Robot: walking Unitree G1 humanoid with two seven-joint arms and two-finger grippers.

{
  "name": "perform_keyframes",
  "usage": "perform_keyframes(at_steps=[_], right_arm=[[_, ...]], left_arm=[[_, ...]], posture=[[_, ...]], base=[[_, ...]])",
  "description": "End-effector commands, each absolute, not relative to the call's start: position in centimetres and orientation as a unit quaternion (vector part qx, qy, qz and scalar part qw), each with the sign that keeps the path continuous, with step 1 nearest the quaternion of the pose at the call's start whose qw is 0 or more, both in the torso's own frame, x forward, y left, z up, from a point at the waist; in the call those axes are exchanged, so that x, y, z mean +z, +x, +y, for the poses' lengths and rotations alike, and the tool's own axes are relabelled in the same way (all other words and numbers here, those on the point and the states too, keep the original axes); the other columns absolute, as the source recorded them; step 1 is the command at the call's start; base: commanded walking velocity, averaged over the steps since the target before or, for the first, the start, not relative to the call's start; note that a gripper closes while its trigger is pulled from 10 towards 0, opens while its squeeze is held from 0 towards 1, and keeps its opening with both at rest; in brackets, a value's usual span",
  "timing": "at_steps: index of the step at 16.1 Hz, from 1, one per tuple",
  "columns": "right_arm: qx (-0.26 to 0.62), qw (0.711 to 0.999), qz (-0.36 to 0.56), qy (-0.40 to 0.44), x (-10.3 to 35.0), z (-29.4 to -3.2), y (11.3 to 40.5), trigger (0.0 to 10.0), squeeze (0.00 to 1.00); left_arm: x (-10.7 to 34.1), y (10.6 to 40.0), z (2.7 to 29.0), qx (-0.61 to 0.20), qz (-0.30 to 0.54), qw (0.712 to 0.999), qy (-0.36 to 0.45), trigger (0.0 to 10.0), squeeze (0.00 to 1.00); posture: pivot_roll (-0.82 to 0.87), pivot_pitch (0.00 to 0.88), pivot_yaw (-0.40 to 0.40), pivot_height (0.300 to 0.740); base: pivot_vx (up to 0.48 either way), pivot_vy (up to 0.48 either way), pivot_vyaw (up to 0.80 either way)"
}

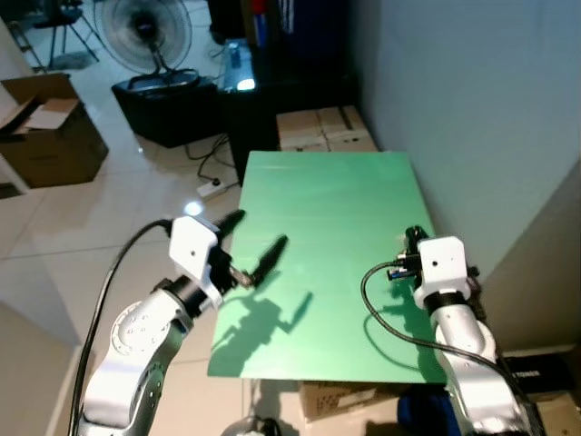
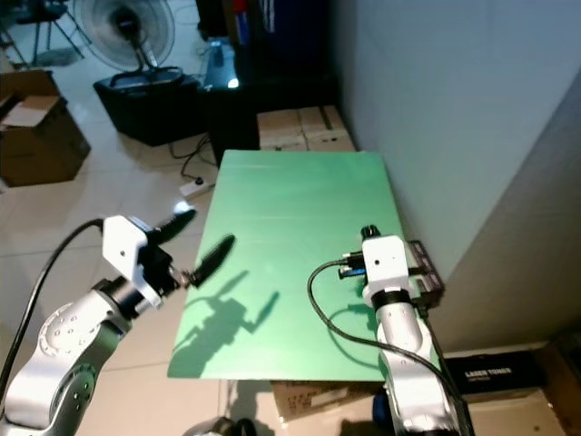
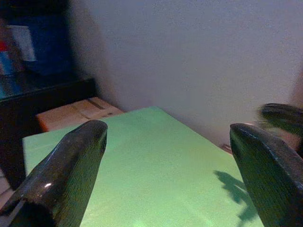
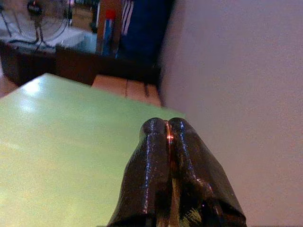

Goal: Hang keys on a hook

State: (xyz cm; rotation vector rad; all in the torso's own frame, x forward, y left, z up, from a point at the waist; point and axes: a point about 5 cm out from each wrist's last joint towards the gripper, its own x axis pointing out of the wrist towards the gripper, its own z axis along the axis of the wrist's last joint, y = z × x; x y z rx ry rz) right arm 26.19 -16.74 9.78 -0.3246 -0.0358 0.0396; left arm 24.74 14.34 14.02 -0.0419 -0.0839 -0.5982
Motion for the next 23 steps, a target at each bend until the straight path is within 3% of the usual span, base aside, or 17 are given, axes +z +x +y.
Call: perform_keyframes(at_steps=[1, 9, 13, 14, 15, 16, 17, 20, 23], right_arm=[[0.025, 0.983, -0.037, -0.176, 11.1, -16.3, 26.1, 0.0, 0.00], [0.049, 0.963, -0.067, -0.256, 13.7, -15.8, 26.2, 0.0, 0.00], [0.063, 0.971, -0.034, -0.227, 12.6, -15.5, 26.8, 0.0, 0.00], [0.100, 0.968, 0.004, -0.229, 10.9, -15.1, 27.4, 0.0, 0.00], [0.108, 0.965, 0.039, -0.234, 9.2, -15.1, 28.2, 2.3, 0.00], [0.103, 0.968, 0.046, -0.225, 8.8, -15.2, 28.4, 8.4, 0.00], [0.093, 0.972, 0.061, -0.207, 8.1, -15.5, 29.0, 10.0, 0.00], [0.118, 0.970, 0.112, -0.183, 5.4, -15.8, 30.1, 10.0, 0.00], [0.132, 0.966, 0.148, -0.169, 3.9, -16.1, 31.0, 10.0, 0.00]], left_arm=[[14.2, 25.3, 15.0, -0.268, -0.044, 0.962, -0.030, 10.0, 0.00], [14.6, 27.3, 14.2, -0.233, -0.057, 0.970, -0.042, 10.0, 0.00], [14.0, 26.5, 13.7, -0.295, -0.042, 0.953, 0.044, 10.0, 0.00], [13.5, 25.4, 13.6, -0.348, -0.026, 0.935, 0.059, 10.0, 0.00], [13.1, 23.9, 13.6, -0.406, -0.005, 0.911, 0.070, 10.0, 0.00], [13.0, 23.6, 13.6, -0.415, 0.001, 0.907, 0.073, 10.0, 0.00], [13.0, 23.1, 13.7, -0.428, 0.011, 0.901, 0.071, 10.0, 0.00], [12.8, 21.2, 13.6, -0.458, 0.036, 0.885, 0.075, 10.0, 0.00], [13.1, 20.5, 13.5, -0.452, 0.039, 0.888, 0.073, 10.0, 0.00]], posture=[[-0.06, 0.000, 0.105, 0.740], [-0.10, 0.000, 0.112, 0.740], [-0.08, 0.000, 0.126, 0.740], [-0.07, 0.008, 0.147, 0.740], [-0.04, 0.049, 0.154, 0.740], [-0.03, 0.062, 0.154, 0.740], [-0.01, 0.089, 0.155, 0.740], [0.04, 0.133, 0.157, 0.740], [0.08, 0.150, 0.157, 0.740]], base=[[0.000, 0.000, 0.00], [0.000, 0.000, 0.00], [0.000, 0.000, 0.00], [0.000, 0.000, 0.00], [0.000, 0.000, 0.00], [0.000, 0.000, 0.00], [0.000, 0.000, 0.00], [0.000, 0.000, 0.00], [0.000, 0.000, 0.00]])
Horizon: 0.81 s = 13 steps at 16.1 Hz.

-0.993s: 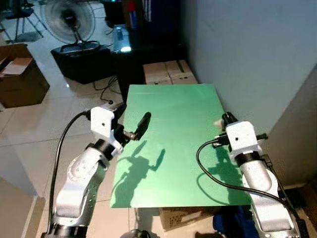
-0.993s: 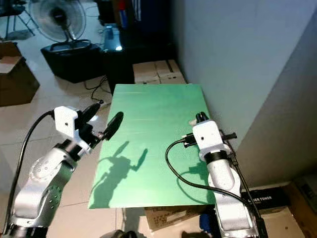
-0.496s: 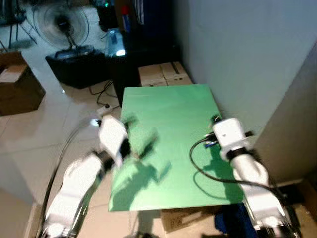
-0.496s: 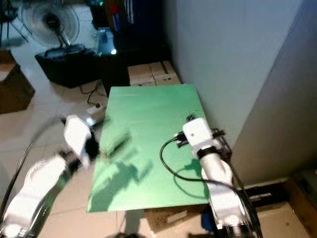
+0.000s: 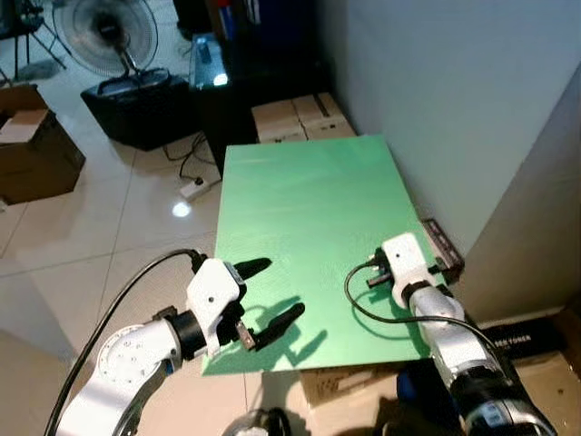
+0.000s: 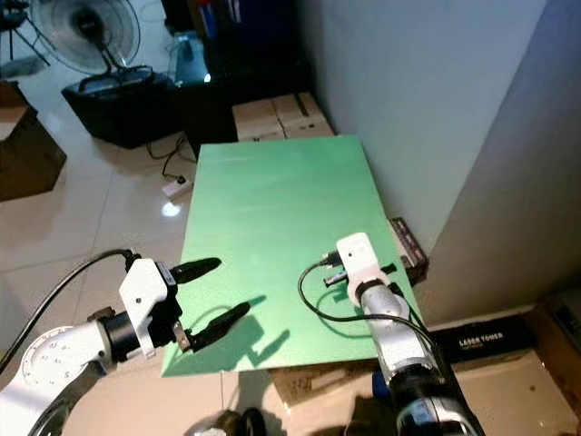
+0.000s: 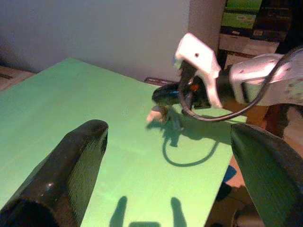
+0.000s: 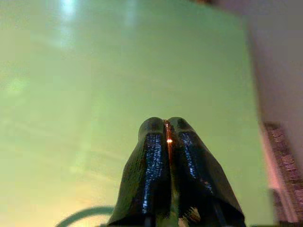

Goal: Hang keys on a hook

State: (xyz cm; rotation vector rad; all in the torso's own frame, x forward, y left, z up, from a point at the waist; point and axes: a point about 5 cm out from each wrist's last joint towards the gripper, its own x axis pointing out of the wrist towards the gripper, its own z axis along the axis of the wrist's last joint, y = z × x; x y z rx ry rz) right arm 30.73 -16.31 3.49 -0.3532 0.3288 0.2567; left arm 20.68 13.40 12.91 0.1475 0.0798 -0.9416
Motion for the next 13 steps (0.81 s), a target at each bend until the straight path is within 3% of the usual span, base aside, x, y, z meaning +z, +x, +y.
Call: perform_keyframes(at_steps=[1, 7, 8, 9, 13], right_arm=[[0.134, 0.965, 0.149, -0.172, 3.9, -16.1, 31.2, 10.0, 0.00], [0.164, 0.955, 0.159, -0.191, 3.4, -14.7, 32.1, 10.0, 0.00], [0.171, 0.952, 0.164, -0.194, 3.1, -14.5, 32.0, 10.0, 0.69], [0.175, 0.951, 0.165, -0.195, 3.0, -14.3, 32.0, 10.0, 1.00], [0.175, 0.949, 0.160, -0.208, 3.2, -13.8, 32.4, 10.0, 1.00]], left_arm=[[13.2, 20.6, 13.6, -0.449, 0.040, 0.890, 0.075, 10.0, 0.00], [13.8, 20.4, 14.3, -0.433, 0.044, 0.896, 0.083, 10.0, 0.00], [13.9, 20.3, 14.3, -0.430, 0.046, 0.897, 0.085, 10.0, 0.00], [13.9, 20.2, 14.4, -0.428, 0.047, 0.898, 0.087, 10.0, 0.00], [14.0, 20.2, 14.8, -0.428, 0.056, 0.897, 0.093, 10.0, 0.00]], posture=[[0.09, 0.156, 0.157, 0.740], [0.13, 0.167, 0.145, 0.740], [0.13, 0.166, 0.144, 0.740], [0.13, 0.166, 0.144, 0.740], [0.15, 0.164, 0.167, 0.740]], base=[[0.000, 0.000, 0.00], [0.000, 0.000, 0.00], [0.000, 0.000, 0.00], [0.000, 0.000, 0.00], [0.000, 0.000, 0.00]])
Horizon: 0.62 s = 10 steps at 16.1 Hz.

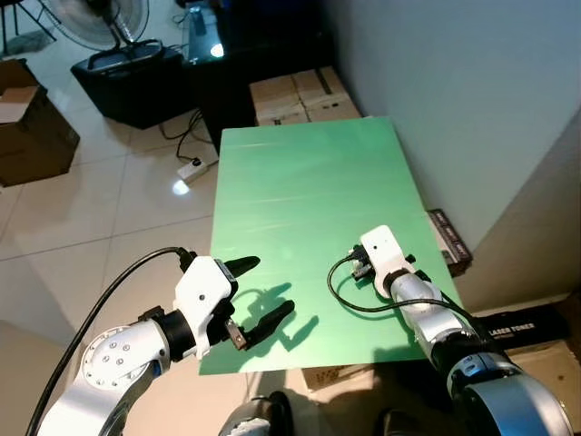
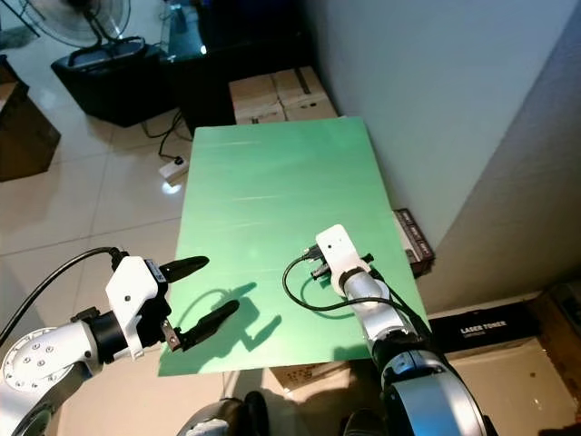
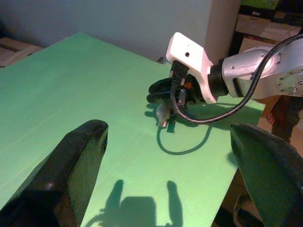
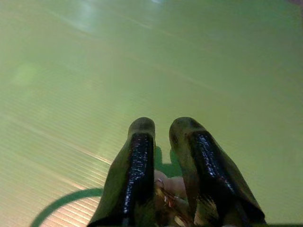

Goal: Hang keys on a hook

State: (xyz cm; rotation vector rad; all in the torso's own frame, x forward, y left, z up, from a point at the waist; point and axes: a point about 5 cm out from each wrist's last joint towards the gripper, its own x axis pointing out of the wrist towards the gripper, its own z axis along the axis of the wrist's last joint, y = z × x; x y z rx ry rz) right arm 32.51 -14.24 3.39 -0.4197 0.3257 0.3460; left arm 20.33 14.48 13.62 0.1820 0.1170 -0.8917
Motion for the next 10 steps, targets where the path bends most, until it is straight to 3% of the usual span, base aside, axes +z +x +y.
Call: perform_keyframes(at_steps=[1, 7, 10], right_arm=[[0.180, 0.949, 0.155, -0.209, 3.3, -13.6, 32.5, 10.0, 1.00], [0.244, 0.929, 0.118, -0.251, 3.5, -11.5, 32.1, 10.0, 1.00], [0.232, 0.931, 0.094, -0.267, 4.0, -11.0, 32.4, 10.0, 1.00]], left_arm=[[14.1, 20.3, 15.0, -0.429, 0.056, 0.896, 0.095, 10.0, 0.00], [14.4, 21.2, 15.1, -0.439, 0.054, 0.891, 0.100, 10.0, 0.00], [14.4, 21.4, 15.1, -0.440, 0.053, 0.891, 0.101, 10.0, 0.00]], posture=[[0.15, 0.164, 0.167, 0.740], [0.13, 0.150, 0.202, 0.740], [0.13, 0.144, 0.202, 0.740]], base=[[0.000, 0.000, 0.00], [0.000, 0.000, 0.00], [0.000, 0.000, 0.00]])
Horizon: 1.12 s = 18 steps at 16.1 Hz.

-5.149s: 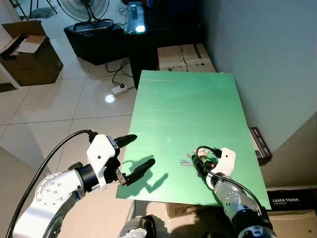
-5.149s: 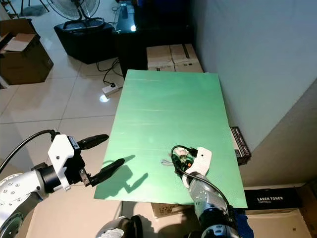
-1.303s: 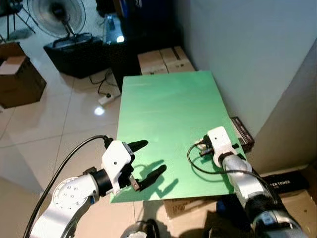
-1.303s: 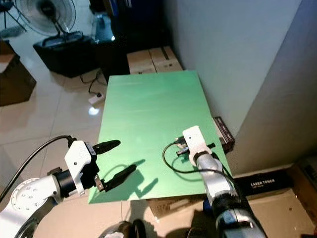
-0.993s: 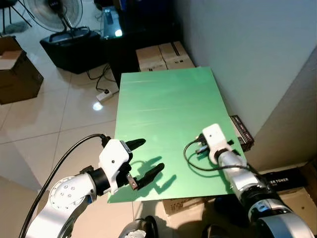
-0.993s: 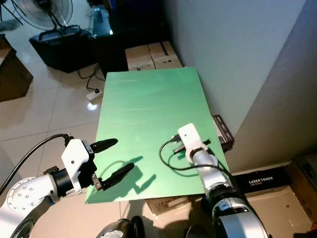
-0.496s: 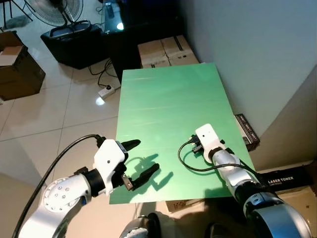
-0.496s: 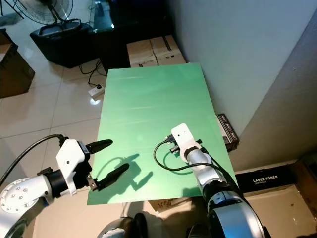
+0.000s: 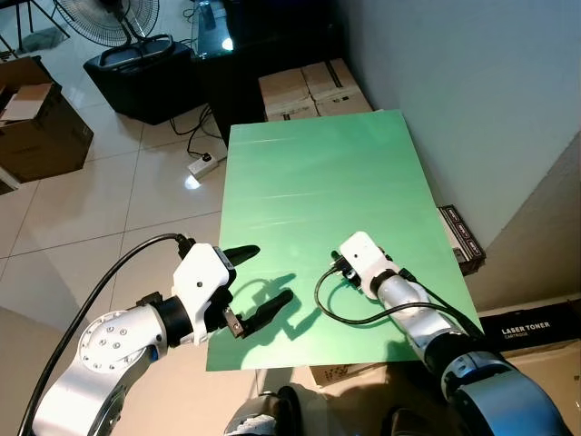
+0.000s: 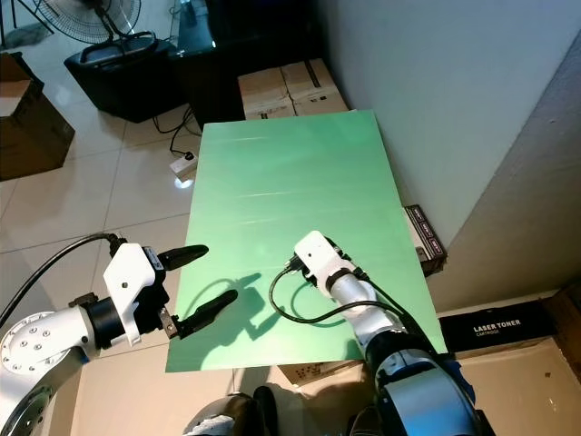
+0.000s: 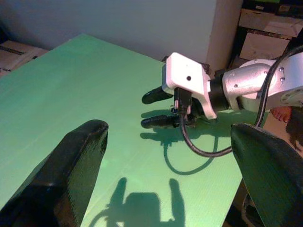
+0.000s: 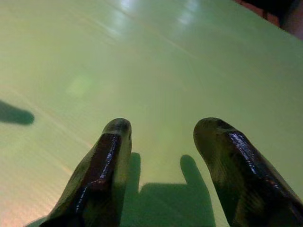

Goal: Hang keys on a hook

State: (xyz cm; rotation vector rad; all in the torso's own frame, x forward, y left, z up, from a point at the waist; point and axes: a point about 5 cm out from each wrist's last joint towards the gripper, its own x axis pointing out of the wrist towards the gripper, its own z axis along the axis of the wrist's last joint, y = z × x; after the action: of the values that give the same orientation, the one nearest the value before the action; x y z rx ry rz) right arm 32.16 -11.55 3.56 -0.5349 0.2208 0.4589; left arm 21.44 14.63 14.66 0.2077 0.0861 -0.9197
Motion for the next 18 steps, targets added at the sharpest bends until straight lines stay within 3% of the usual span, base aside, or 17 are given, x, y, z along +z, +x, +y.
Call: perform_keyframes(at_steps=[1, 3, 6, 7, 8, 10, 15, 18], right_arm=[[0.224, 0.937, 0.088, -0.252, 4.1, -10.7, 32.3, 10.0, 0.00], [0.211, 0.946, 0.087, -0.229, 3.7, -10.5, 31.8, 10.0, 0.00], [0.200, 0.957, 0.077, -0.198, 1.9, -11.2, 28.4, 10.0, 0.00], [0.183, 0.961, 0.081, -0.188, 1.8, -11.8, 27.7, 10.0, 0.57], [0.177, 0.964, 0.086, -0.181, 1.6, -12.1, 27.4, 10.0, 1.00], [0.121, 0.975, 0.124, -0.140, 0.7, -13.4, 25.8, 10.0, 1.00], [0.115, 0.960, 0.160, -0.199, -0.4, -15.9, 23.3, 10.0, 1.00], [0.088, 0.954, 0.174, -0.229, -0.4, -17.8, 23.3, 10.0, 1.00]], left_arm=[[14.4, 21.5, 15.1, -0.440, 0.053, 0.891, 0.101, 10.0, 0.00], [14.4, 21.5, 15.1, -0.440, 0.052, 0.891, 0.101, 10.0, 0.00], [14.3, 21.3, 15.1, -0.443, 0.049, 0.890, 0.095, 10.0, 0.00], [14.2, 21.2, 15.0, -0.444, 0.048, 0.890, 0.094, 10.0, 0.00], [14.2, 21.2, 15.0, -0.445, 0.048, 0.889, 0.094, 10.0, 0.00], [14.2, 21.2, 14.9, -0.449, 0.046, 0.887, 0.093, 10.0, 0.00], [14.3, 21.4, 14.7, -0.450, 0.042, 0.888, 0.089, 10.0, 0.00], [14.3, 21.3, 14.7, -0.450, 0.041, 0.888, 0.088, 10.0, 0.00]], posture=[[0.13, 0.143, 0.202, 0.740], [0.13, 0.135, 0.194, 0.740], [0.12, 0.121, 0.180, 0.740], [0.11, 0.117, 0.175, 0.740], [0.11, 0.113, 0.176, 0.740], [0.10, 0.108, 0.179, 0.740], [0.11, 0.108, 0.179, 0.740], [0.11, 0.105, 0.181, 0.740]], base=[[0.000, 0.000, 0.00], [0.000, 0.000, 0.00], [0.000, 0.000, 0.00], [0.000, 0.000, 0.00], [0.000, 0.000, 0.00], [0.000, 0.000, 0.00], [0.000, 0.000, 0.00], [0.000, 0.000, 0.00]])
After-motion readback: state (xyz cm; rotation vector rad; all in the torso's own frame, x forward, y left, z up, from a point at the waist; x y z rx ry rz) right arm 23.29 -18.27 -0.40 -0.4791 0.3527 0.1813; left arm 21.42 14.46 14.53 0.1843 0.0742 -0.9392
